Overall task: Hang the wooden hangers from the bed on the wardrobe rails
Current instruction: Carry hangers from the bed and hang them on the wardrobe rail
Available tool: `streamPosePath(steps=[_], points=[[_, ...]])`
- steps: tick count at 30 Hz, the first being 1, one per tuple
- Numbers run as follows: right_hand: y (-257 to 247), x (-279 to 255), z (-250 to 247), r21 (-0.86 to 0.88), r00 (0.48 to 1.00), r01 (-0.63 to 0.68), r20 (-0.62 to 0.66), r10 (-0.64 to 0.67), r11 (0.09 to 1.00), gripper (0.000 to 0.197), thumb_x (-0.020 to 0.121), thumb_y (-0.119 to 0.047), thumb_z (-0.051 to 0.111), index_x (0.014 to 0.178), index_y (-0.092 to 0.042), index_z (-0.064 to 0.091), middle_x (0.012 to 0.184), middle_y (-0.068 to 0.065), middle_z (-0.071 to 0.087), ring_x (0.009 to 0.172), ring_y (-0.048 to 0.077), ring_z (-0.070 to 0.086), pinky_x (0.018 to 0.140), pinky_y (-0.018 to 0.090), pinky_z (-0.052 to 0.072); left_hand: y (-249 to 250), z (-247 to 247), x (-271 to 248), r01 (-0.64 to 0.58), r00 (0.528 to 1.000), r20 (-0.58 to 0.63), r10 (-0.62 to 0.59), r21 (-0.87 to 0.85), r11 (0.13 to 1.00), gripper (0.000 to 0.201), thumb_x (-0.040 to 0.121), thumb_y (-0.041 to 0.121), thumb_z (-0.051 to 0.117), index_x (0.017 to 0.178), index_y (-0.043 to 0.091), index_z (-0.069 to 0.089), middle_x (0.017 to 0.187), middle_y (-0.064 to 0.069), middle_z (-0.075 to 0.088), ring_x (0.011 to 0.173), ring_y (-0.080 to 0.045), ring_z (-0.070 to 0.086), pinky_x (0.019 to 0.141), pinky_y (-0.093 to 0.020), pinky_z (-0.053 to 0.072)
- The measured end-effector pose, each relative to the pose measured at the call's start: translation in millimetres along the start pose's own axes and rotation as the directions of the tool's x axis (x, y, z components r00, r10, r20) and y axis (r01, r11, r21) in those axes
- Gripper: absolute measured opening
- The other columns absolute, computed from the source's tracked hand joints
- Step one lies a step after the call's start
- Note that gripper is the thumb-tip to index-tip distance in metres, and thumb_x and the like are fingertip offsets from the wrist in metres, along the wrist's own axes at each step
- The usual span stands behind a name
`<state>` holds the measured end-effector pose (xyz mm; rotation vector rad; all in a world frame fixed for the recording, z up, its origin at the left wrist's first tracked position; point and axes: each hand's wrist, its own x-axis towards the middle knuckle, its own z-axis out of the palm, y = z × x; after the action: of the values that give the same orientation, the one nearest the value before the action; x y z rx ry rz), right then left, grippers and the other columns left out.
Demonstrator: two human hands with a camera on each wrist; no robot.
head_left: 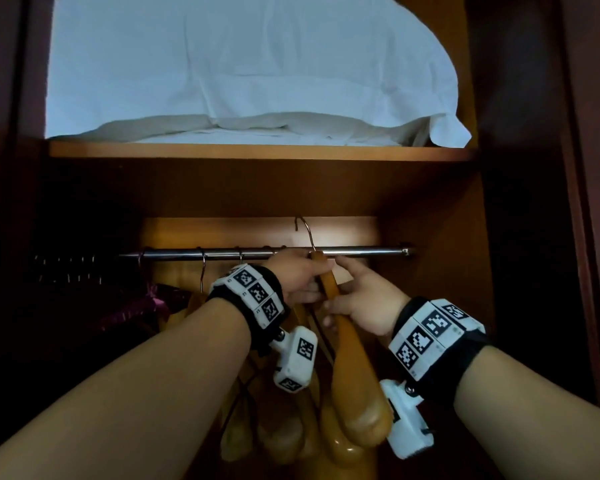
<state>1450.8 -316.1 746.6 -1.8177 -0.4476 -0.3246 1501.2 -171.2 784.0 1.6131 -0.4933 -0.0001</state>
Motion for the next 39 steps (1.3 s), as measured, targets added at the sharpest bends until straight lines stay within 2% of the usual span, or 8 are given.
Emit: streamPosePath(steps=[4, 8, 14, 23, 27, 31, 35, 39], points=[[8.8, 3.4, 5.7, 0.054, 0.996, -0.017, -0.090, 0.021, 0.998, 0.083, 0.089, 0.011, 0.059, 0.151, -0.030, 0.023, 0.113, 0.027, 0.059, 0.070, 0.032, 0.064, 0.070, 0.048, 0.057, -3.0, -14.1, 7.5, 0.017, 1.000, -0.004, -0.017, 0.040, 0.999, 0.078, 0.086, 0.015, 0.079, 0.152, 0.016, 0.036, 0.118, -0.015, 0.071, 0.104, -0.029, 0.072, 0.091, -0.043, 0.059], [18.8, 4.0, 5.4, 0.061, 0.987, -0.035, -0.155, 0.044, 0.998, 0.077, 0.090, 0.009, 0.058, 0.149, -0.028, 0.025, 0.112, 0.024, 0.060, 0.066, 0.029, 0.064, 0.064, 0.043, 0.057, -3.1, -24.4, 5.8, -0.045, 0.998, -0.050, 0.048, 0.045, 0.998, 0.053, 0.087, 0.014, 0.077, 0.135, 0.015, 0.054, 0.115, -0.011, 0.073, 0.099, -0.024, 0.074, 0.084, -0.037, 0.061], [36.3, 9.5, 2.6, -0.039, 0.970, -0.057, -0.237, 0.046, 0.998, 0.059, 0.092, 0.005, 0.057, 0.142, -0.021, 0.036, 0.101, 0.013, 0.063, 0.071, 0.031, 0.067, 0.076, 0.052, 0.059, -0.8, -41.0, -1.8, -0.198, 0.928, -0.293, 0.231, 0.141, 0.970, 0.018, 0.093, 0.006, 0.066, 0.110, 0.011, 0.067, 0.108, -0.018, 0.073, 0.085, -0.023, 0.071, 0.083, -0.039, 0.060], [58.8, 17.2, 9.0, -0.075, 0.976, -0.084, -0.208, 0.067, 0.994, 0.054, 0.092, 0.002, 0.056, 0.137, -0.024, 0.040, 0.101, 0.006, 0.060, 0.083, 0.039, 0.071, 0.078, 0.055, 0.058, -3.9, -55.2, -8.7, -0.197, 0.891, -0.381, 0.245, 0.161, 0.967, 0.015, 0.094, 0.003, 0.063, 0.107, 0.009, 0.068, 0.107, -0.015, 0.072, 0.078, -0.016, 0.067, 0.056, -0.019, 0.056], [61.9, 18.8, 8.3, -0.087, 0.983, -0.094, -0.164, 0.079, 0.992, 0.059, 0.092, 0.002, 0.058, 0.139, -0.026, 0.037, 0.101, 0.009, 0.061, 0.085, 0.041, 0.070, 0.079, 0.057, 0.058, -8.4, -57.7, -6.8, -0.200, 0.863, -0.415, 0.287, 0.242, 0.949, 0.016, 0.094, 0.006, 0.061, 0.100, 0.018, 0.069, 0.103, -0.012, 0.073, 0.082, -0.020, 0.070, 0.066, -0.029, 0.058], [64.0, 18.1, 5.8, -0.097, 0.987, -0.119, -0.123, 0.107, 0.988, 0.062, 0.092, 0.000, 0.060, 0.141, -0.029, 0.035, 0.107, 0.009, 0.059, 0.087, 0.039, 0.071, 0.079, 0.056, 0.058, -11.0, -61.2, -3.0, -0.173, 0.812, -0.343, 0.473, 0.632, 0.756, 0.020, 0.091, 0.017, 0.063, 0.105, 0.031, 0.066, 0.105, 0.004, 0.067, 0.087, -0.015, 0.065, 0.070, -0.029, 0.055], [62.2, 14.5, 1.2, -0.203, 0.989, -0.133, -0.091, 0.116, 0.970, 0.063, 0.090, -0.010, 0.066, 0.142, -0.027, 0.037, 0.111, 0.010, 0.061, 0.087, 0.038, 0.070, 0.077, 0.057, 0.058, -6.8, -66.7, 1.4, -0.006, 0.822, -0.133, 0.553, 0.970, 0.242, 0.053, 0.089, 0.039, 0.063, 0.140, 0.035, 0.047, 0.142, 0.004, 0.046, 0.132, -0.023, 0.039, 0.109, -0.041, 0.035], [58.9, 10.7, -4.3, -0.286, 0.986, -0.162, -0.081, 0.145, 0.944, 0.065, 0.091, -0.017, 0.066, 0.146, -0.026, 0.033, 0.119, 0.007, 0.059, 0.091, 0.034, 0.069, 0.079, 0.053, 0.059, -11.3, -72.5, 7.9, 0.054, 0.920, -0.128, 0.370, 0.978, 0.203, 0.074, 0.088, 0.053, 0.058, 0.154, 0.042, 0.025, 0.163, 0.003, 0.023, 0.150, -0.027, 0.014, 0.120, -0.053, 0.019]])
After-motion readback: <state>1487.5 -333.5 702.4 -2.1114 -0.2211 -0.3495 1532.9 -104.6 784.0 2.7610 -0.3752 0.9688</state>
